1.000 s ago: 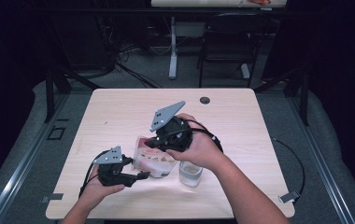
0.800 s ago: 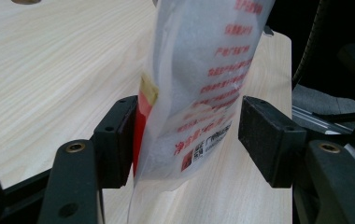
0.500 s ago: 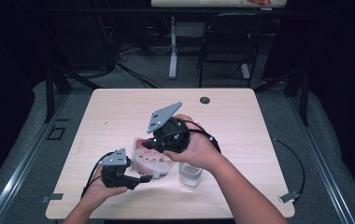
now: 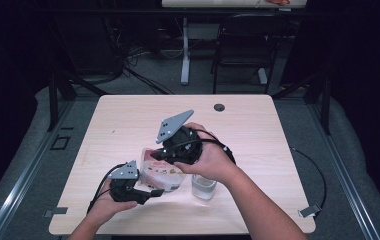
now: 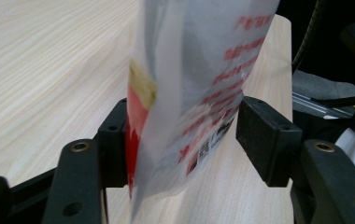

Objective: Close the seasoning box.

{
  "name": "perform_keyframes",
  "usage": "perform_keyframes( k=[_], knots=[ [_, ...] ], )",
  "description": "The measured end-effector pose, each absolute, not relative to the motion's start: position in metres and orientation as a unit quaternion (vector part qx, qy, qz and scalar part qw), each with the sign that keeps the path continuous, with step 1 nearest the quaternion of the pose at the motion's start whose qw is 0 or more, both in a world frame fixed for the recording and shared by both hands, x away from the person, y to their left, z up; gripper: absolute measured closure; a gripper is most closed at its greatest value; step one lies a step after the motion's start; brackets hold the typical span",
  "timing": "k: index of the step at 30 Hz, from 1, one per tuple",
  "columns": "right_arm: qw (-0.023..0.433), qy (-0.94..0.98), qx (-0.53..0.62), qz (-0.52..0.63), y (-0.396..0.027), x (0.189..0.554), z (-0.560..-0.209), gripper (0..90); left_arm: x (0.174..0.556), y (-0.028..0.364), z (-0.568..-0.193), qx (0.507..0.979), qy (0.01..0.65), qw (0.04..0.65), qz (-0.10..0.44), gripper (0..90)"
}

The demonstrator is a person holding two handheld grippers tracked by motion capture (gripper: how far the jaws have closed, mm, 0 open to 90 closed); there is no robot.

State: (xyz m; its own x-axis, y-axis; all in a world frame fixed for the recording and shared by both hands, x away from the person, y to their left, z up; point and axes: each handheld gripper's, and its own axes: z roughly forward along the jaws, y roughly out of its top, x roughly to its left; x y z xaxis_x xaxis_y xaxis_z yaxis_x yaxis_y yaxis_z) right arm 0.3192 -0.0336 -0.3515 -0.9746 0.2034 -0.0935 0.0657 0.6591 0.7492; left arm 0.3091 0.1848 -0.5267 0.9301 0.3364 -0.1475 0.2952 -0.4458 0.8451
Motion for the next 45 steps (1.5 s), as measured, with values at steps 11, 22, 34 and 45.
perform_keyframes(
  k=[11,22,34,45],
  knots=[
    [0.082,0.907,0.073,0.406,-0.031,0.319,-0.354,90.0,0.309,0.188,-0.529,0.847,0.190,0.496,0.014,53.8],
    [0.079,0.905,0.070,0.412,-0.034,0.319,-0.352,90.0,0.310,0.193,-0.523,0.849,0.196,0.491,0.010,60.4],
    [0.078,0.903,0.072,0.417,-0.039,0.321,-0.353,89.4,0.310,0.197,-0.517,0.856,0.200,0.477,0.005,63.1],
    [0.076,0.903,0.082,0.414,-0.048,0.322,-0.358,87.4,0.308,0.199,-0.512,0.869,0.205,0.450,0.000,64.2]
  ],
)
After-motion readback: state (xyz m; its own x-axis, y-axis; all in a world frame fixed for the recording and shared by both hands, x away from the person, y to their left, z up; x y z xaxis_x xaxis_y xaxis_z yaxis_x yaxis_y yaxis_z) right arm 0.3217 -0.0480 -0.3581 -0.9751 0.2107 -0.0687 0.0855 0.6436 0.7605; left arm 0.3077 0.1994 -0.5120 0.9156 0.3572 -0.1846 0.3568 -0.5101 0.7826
